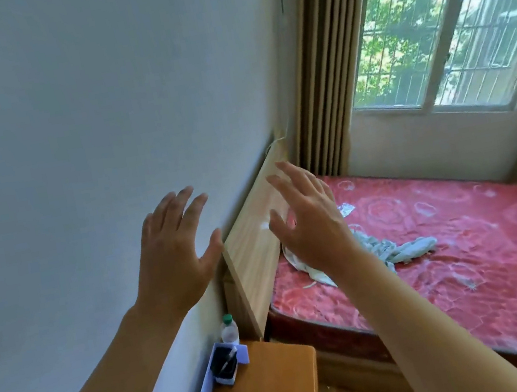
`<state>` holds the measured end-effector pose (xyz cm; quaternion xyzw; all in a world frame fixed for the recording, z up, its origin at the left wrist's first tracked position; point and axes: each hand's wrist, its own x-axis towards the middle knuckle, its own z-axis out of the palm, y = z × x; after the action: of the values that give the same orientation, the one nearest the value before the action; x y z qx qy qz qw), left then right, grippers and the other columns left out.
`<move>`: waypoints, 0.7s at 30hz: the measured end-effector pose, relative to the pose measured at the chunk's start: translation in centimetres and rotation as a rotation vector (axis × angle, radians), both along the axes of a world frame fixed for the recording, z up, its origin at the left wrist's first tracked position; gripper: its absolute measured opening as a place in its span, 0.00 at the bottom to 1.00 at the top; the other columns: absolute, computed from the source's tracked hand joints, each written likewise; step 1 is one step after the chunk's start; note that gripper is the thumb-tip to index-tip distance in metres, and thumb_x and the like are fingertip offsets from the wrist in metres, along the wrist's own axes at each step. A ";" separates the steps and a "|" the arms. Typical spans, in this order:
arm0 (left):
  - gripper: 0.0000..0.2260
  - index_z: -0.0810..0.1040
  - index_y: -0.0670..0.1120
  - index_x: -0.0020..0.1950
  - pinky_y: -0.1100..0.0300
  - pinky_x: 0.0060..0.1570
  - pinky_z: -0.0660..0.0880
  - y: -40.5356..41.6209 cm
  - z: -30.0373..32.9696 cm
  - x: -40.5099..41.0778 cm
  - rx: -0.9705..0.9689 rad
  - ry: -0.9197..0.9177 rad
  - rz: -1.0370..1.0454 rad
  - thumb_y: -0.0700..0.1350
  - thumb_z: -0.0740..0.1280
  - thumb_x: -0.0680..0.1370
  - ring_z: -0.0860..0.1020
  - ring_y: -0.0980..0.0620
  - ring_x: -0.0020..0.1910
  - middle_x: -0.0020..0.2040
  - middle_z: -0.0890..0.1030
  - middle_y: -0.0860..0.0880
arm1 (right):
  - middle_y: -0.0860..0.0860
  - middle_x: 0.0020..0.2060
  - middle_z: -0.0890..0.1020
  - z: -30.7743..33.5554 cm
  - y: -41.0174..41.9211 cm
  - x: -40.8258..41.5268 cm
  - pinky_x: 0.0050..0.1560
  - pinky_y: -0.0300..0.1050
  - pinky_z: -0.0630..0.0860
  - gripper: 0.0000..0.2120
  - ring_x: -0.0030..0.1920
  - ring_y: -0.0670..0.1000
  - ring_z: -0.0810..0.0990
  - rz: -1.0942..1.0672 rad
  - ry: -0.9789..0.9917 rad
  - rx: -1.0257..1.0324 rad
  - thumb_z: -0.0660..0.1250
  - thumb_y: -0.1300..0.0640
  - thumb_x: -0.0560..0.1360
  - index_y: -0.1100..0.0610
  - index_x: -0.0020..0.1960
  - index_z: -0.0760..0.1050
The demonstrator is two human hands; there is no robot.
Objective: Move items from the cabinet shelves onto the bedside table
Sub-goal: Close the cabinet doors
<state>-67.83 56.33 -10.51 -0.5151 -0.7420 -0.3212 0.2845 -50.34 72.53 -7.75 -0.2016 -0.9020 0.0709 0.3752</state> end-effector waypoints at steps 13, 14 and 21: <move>0.25 0.74 0.44 0.75 0.40 0.75 0.66 7.5 15.7 12.9 0.170 0.135 -0.123 0.55 0.62 0.82 0.68 0.40 0.78 0.77 0.73 0.43 | 0.53 0.80 0.67 13.8 4.9 17.0 0.78 0.57 0.63 0.29 0.80 0.55 0.64 -0.176 0.174 0.155 0.60 0.45 0.79 0.55 0.78 0.69; 0.25 0.74 0.44 0.75 0.40 0.75 0.67 8.4 16.3 14.4 0.183 0.139 -0.140 0.55 0.62 0.81 0.69 0.40 0.77 0.77 0.73 0.43 | 0.53 0.80 0.67 14.5 5.5 18.7 0.78 0.56 0.63 0.29 0.80 0.55 0.64 -0.192 0.175 0.176 0.60 0.45 0.80 0.55 0.78 0.69; 0.25 0.75 0.44 0.74 0.43 0.76 0.67 15.2 21.2 25.9 0.285 0.137 -0.286 0.55 0.62 0.81 0.70 0.41 0.77 0.76 0.74 0.42 | 0.54 0.80 0.68 19.2 9.9 31.3 0.76 0.52 0.61 0.27 0.78 0.56 0.66 -0.328 0.186 0.257 0.68 0.52 0.80 0.56 0.77 0.70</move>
<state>-41.88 71.53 10.65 -0.5904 -0.5873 -0.4241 0.3558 -19.07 82.39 11.44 -0.2885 -0.8202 -0.0884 0.4860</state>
